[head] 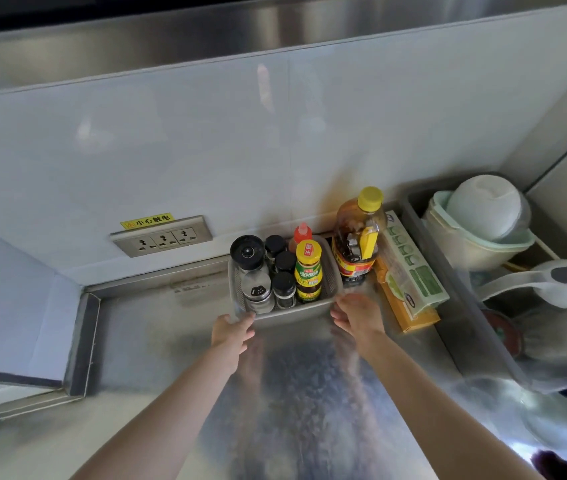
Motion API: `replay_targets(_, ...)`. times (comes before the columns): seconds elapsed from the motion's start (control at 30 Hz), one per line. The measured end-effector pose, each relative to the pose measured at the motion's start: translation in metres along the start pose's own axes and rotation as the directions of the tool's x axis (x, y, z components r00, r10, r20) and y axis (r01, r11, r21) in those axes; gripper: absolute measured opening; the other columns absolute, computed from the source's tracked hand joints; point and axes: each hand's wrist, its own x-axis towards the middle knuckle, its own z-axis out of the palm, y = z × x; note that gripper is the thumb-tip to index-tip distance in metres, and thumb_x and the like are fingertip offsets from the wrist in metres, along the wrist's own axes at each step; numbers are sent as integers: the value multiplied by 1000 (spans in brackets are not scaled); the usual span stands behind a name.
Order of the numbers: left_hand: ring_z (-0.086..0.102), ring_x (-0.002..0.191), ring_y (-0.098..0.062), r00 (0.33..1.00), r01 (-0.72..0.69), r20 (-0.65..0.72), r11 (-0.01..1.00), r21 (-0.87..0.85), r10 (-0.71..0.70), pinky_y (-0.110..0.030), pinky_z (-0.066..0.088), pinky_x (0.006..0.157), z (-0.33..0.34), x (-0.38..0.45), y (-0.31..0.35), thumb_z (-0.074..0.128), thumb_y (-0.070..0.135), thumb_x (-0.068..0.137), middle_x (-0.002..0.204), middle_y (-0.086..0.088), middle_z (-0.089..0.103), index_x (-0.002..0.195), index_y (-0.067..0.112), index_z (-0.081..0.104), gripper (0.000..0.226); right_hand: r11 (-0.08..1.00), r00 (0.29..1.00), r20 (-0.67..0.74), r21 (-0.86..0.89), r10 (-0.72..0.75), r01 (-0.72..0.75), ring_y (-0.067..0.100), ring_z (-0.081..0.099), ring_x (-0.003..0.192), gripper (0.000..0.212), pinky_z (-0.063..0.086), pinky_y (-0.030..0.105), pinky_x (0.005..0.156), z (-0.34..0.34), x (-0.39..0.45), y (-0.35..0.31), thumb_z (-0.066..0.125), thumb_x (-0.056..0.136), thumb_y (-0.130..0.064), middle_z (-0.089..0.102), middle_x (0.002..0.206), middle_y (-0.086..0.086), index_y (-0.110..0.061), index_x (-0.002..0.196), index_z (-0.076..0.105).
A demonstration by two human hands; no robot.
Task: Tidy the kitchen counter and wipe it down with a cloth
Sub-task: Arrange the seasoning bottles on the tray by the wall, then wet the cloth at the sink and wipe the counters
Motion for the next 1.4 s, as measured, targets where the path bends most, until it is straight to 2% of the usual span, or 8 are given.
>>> replay_targets(0.07, 59, 106, -26, 998, 27, 46, 996, 88, -31, -39, 42, 94, 0, -13, -4, 67, 21, 82, 124, -14, 57, 131, 1, 37, 60, 999, 998, 42, -27, -45, 46, 17, 56, 71, 10, 54, 36, 82, -9, -18, 8, 61, 89, -11, 57, 70, 6, -9, 79, 64)
replay_targets(0.2, 55, 99, -21, 970, -183, 203, 944, 273, 130, -29, 40, 83, 2, -46, -18, 68, 19, 81, 122, -12, 57, 127, 4, 46, 53, 955, 975, 108, -209, -193, 212, 2, 56, 54, 22, 45, 17, 51, -29, -55, 34, 64, 84, -10, 57, 76, 6, 0, 104, 63)
replay_targets(0.33, 52, 103, -19, 877, -423, 408, 814, 398, 256, -24, 38, 84, 10, -89, -39, 66, 14, 82, 128, -15, 52, 125, 4, 48, 47, 878, 946, 108, -353, -305, 324, 17, 61, 88, 46, 49, 27, 69, -58, -97, 71, 69, 78, -25, 62, 107, 1, -13, 121, 56)
replay_targets(0.57, 47, 95, -16, 726, -630, 616, 656, 416, 306, -15, 35, 67, 48, -154, -91, 55, 1, 85, 108, -13, 53, 112, -2, 55, 27, 847, 919, -122, -448, -376, 287, 19, 52, 119, 46, 39, 19, 86, -147, -196, 115, 62, 88, -21, 54, 131, 5, -10, 131, 49)
replay_targets(0.77, 49, 90, -16, 554, -771, 791, 518, 370, 260, 1, 36, 60, 104, -207, -136, 55, 1, 85, 97, -7, 54, 99, 6, 58, 15, 896, 862, -366, -398, -352, 196, 16, 53, 108, 40, 37, 21, 81, -242, -250, 165, 62, 88, -20, 57, 126, 6, -9, 125, 53)
replay_targets(1.03, 54, 92, -19, 369, -891, 922, 327, 315, 118, -21, 43, 80, 209, -255, -182, 61, 0, 81, 101, -9, 56, 96, 9, 56, 19, 923, 826, -488, -374, -282, 94, 18, 47, 124, 37, 36, 29, 102, -341, -257, 223, 57, 90, -18, 53, 132, 5, -11, 126, 52)
replay_targets(1.2, 51, 107, -18, 260, -966, 959, 25, 259, 116, -18, 35, 92, 269, -274, -219, 63, 15, 82, 118, -3, 45, 119, 9, 51, 39, 927, 845, -467, -367, -261, 83, 16, 52, 118, 35, 41, 30, 100, -381, -229, 246, 57, 89, -19, 57, 126, 7, -13, 123, 53)
replay_targets(1.4, 49, 115, -24, 275, -920, 958, -270, 286, 79, -35, 39, 99, 324, -278, -257, 66, 31, 79, 130, -2, 37, 125, 20, 47, 50, 934, 849, -459, -342, -261, 103, 23, 54, 113, 29, 43, 34, 98, -411, -201, 252, 55, 89, -13, 59, 119, 9, -8, 117, 57)
